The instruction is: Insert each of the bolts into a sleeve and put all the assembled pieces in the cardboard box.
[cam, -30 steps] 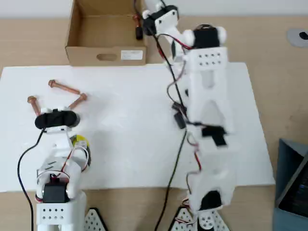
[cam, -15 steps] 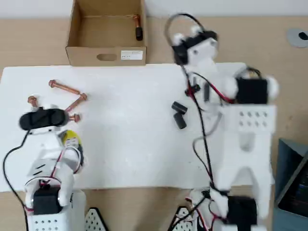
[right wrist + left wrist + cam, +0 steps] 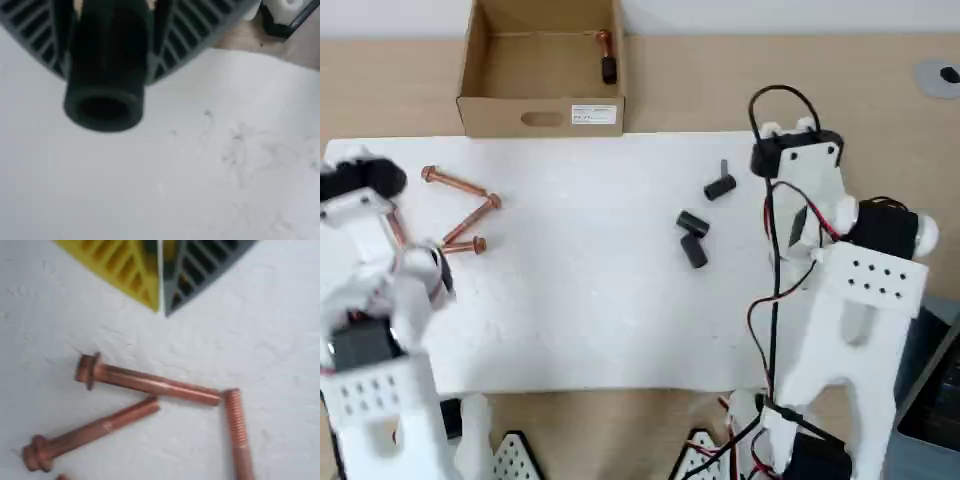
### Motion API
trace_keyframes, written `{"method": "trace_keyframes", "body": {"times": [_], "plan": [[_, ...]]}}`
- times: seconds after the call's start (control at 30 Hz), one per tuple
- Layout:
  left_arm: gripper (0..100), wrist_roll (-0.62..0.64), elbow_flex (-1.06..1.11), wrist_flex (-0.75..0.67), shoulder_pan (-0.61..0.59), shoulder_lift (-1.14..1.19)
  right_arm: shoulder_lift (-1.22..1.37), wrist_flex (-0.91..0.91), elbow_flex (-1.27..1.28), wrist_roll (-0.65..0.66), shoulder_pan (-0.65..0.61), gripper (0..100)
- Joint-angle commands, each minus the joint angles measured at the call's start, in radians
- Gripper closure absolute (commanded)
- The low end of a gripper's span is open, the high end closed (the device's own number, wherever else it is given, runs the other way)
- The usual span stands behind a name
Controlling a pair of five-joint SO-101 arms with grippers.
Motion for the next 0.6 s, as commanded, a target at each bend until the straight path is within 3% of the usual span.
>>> {"method": "trace_keyframes", "body": {"times": [0.0,0.57], "plan": [[99,0.006,-0.206,0.029,-0.051,0.226,-0.031,-0.017,0.002,-0.009,0.033,98.7],[97,0.012,-0.865,0.141,-0.15,1.133,-0.031,-0.011,0.002,-0.015,0.051,98.7]]}}
